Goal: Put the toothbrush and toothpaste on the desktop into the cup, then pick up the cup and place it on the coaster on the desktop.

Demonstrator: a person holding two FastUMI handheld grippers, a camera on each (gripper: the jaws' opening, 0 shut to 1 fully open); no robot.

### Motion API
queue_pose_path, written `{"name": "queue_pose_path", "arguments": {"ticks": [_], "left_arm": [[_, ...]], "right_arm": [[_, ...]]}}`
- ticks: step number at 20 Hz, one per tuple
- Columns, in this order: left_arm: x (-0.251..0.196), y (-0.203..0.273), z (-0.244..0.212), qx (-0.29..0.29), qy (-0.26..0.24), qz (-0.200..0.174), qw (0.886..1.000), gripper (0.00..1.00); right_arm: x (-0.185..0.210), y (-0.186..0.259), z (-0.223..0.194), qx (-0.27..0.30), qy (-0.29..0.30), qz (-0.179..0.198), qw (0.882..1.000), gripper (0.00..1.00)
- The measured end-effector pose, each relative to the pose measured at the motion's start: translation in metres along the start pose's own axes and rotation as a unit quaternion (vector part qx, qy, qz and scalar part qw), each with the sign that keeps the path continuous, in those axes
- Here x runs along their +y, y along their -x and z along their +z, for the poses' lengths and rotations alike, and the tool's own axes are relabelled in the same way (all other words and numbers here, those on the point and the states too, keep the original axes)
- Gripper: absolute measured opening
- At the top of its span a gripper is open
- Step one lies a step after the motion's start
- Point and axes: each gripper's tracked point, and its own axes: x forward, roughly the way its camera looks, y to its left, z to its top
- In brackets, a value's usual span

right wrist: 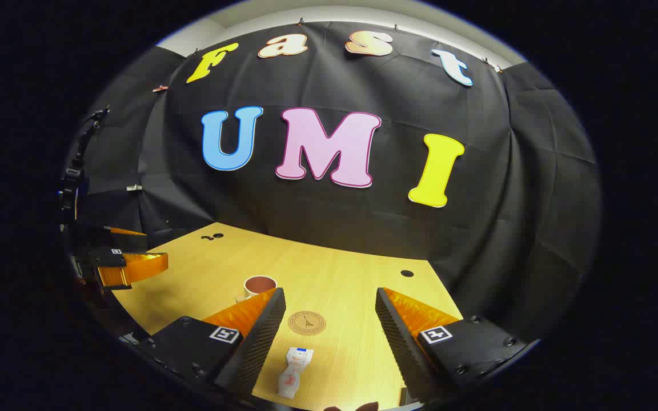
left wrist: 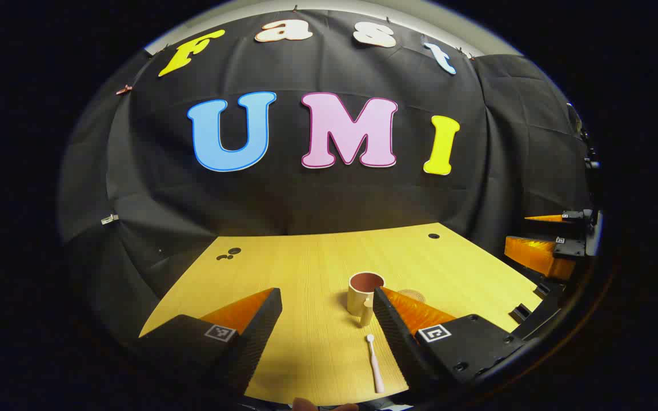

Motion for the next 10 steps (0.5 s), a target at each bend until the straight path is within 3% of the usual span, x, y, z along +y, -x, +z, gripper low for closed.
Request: {"name": "queue_pose_path", "arguments": {"ticks": [10], "left_arm": [[0.0011,0.0084,-0.0117,0.008,-0.016,-0.006,1.000,0.99]], "right_arm": [[0.0109,0.0105,-0.0095,0.015,-0.015,0.005,1.000,0.97]]}}
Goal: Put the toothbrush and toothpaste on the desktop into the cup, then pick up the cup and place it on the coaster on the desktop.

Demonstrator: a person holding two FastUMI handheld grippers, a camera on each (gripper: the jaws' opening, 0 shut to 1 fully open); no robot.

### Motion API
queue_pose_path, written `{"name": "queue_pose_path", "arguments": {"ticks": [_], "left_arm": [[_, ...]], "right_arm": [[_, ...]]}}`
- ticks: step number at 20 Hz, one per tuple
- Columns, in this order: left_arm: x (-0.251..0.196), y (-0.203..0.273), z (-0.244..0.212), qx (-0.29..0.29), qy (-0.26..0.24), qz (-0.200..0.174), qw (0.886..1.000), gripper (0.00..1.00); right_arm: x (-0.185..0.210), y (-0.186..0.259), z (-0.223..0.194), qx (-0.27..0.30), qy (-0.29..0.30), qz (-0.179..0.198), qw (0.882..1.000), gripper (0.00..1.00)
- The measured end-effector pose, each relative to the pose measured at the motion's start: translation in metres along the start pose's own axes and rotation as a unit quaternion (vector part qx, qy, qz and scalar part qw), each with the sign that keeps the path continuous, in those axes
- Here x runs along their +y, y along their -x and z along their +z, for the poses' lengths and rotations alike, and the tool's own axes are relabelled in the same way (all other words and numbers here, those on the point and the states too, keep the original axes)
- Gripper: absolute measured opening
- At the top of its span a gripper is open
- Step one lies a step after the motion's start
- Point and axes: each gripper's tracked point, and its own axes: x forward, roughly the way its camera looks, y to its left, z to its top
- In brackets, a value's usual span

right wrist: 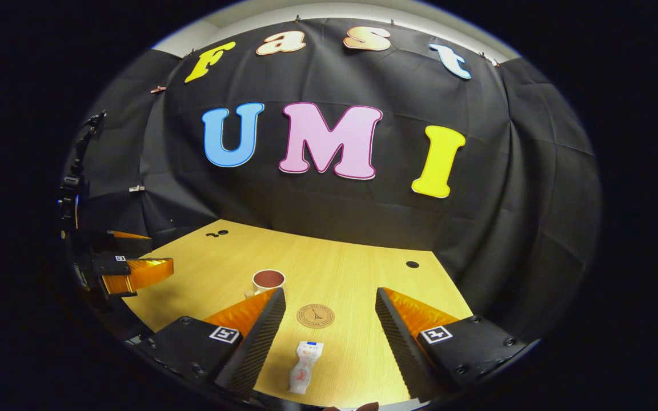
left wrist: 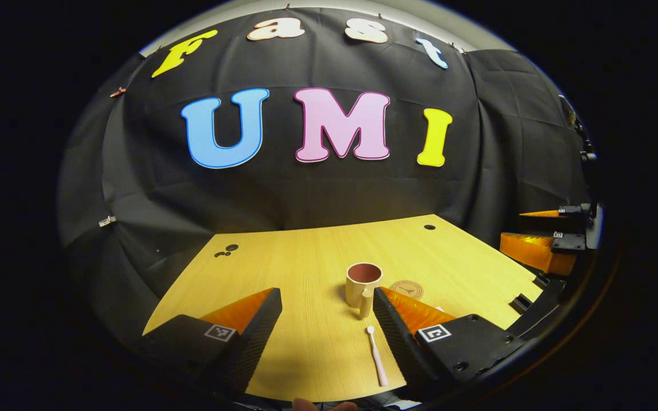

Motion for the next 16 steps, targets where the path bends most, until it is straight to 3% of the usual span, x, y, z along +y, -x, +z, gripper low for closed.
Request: {"name": "queue_pose_path", "arguments": {"ticks": [8,16], "left_arm": [[0.003,0.005,-0.020,0.022,0.006,0.002,1.000,1.00],[0.003,0.017,-0.052,0.057,0.008,0.004,0.998,1.00]], "right_arm": [[0.009,0.001,-0.027,0.041,-0.017,0.015,0.999,0.98],[0.024,-0.015,-0.111,0.175,-0.046,0.023,0.983,0.98]]}}
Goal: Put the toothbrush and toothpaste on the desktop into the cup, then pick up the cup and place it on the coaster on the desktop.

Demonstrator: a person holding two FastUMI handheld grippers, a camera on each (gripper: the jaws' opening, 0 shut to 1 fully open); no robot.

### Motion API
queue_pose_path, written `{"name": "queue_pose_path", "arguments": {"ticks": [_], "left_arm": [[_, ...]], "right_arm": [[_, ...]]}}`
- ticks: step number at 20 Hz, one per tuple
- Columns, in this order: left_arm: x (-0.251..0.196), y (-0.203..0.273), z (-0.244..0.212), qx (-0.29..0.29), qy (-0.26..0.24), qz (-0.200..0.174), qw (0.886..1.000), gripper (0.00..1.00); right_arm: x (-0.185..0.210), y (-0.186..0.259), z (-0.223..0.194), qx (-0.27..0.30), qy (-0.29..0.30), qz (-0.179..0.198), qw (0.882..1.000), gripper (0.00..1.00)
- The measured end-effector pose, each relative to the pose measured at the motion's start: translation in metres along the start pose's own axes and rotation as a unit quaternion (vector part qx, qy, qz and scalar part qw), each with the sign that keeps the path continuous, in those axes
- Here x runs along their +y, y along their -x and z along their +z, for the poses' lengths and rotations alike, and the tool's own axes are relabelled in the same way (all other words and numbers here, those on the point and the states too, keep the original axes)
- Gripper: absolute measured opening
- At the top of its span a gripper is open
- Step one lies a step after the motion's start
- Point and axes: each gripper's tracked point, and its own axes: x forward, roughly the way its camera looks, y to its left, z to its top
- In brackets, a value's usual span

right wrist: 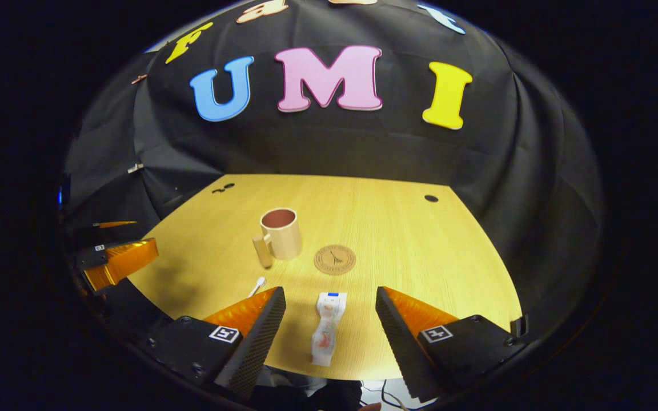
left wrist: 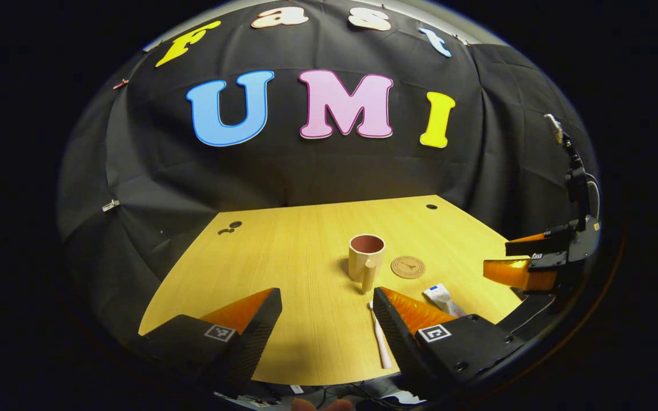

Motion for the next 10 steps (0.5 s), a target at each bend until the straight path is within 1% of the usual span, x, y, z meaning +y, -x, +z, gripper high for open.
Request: {"name": "queue_pose_path", "arguments": {"ticks": [3,5,8,10], "left_arm": [[0.003,0.002,-0.010,0.012,0.001,0.004,1.000,1.00],[0.006,0.001,-0.016,0.018,0.002,0.009,1.000,1.00],[0.011,0.001,-0.024,0.029,0.001,0.018,0.999,1.00],[0.014,0.000,-0.028,0.035,-0.003,0.024,0.999,1.00]], "right_arm": [[0.001,-0.023,-0.026,0.047,0.012,-0.003,0.999,0.98],[0.001,-0.040,-0.049,0.088,0.016,-0.006,0.996,0.98],[0.002,-0.066,-0.088,0.156,0.004,-0.007,0.988,0.98],[0.001,-0.074,-0.101,0.189,0.000,-0.012,0.982,0.98]]}}
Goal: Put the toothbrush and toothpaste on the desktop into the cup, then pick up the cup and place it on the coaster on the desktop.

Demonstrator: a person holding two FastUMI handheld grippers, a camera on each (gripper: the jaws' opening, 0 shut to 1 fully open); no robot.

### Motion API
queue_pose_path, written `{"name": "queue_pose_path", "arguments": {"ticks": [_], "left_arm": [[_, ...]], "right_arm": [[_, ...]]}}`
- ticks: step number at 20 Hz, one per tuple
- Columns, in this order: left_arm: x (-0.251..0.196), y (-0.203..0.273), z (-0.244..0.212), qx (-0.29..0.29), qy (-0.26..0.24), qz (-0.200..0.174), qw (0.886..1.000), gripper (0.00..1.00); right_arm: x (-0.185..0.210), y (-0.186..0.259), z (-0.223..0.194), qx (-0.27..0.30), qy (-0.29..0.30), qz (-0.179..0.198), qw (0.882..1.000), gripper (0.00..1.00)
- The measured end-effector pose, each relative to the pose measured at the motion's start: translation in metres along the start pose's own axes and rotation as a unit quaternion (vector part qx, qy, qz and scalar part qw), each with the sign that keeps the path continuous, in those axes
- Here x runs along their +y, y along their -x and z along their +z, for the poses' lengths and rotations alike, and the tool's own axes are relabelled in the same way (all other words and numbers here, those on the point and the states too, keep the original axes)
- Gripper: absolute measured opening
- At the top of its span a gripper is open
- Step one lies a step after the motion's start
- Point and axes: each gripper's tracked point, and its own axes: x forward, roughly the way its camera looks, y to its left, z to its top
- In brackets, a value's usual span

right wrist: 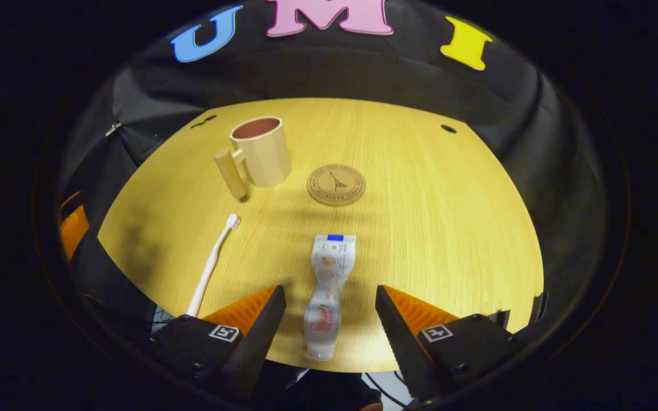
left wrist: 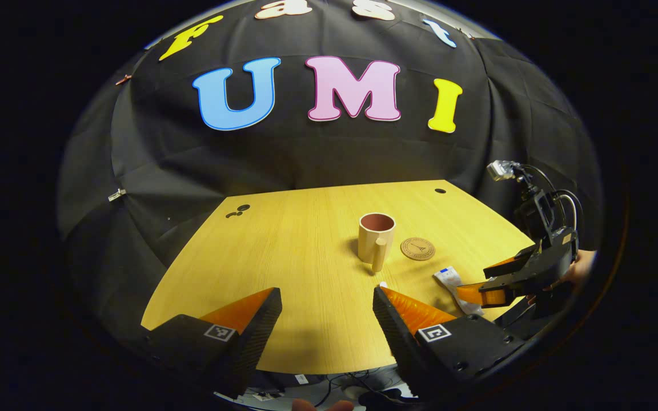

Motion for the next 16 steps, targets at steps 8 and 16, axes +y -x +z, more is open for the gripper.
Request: {"name": "queue_pose_path", "arguments": {"ticks": [8,16], "left_arm": [[0.003,-0.007,-0.013,0.020,0.007,0.011,1.000,1.00],[0.000,-0.018,-0.017,0.033,0.013,0.022,0.999,0.99]], "right_arm": [[0.000,-0.035,-0.002,0.059,0.001,-0.014,0.998,0.81],[0.006,-0.048,-0.007,0.104,-0.023,-0.005,0.994,0.45]]}}
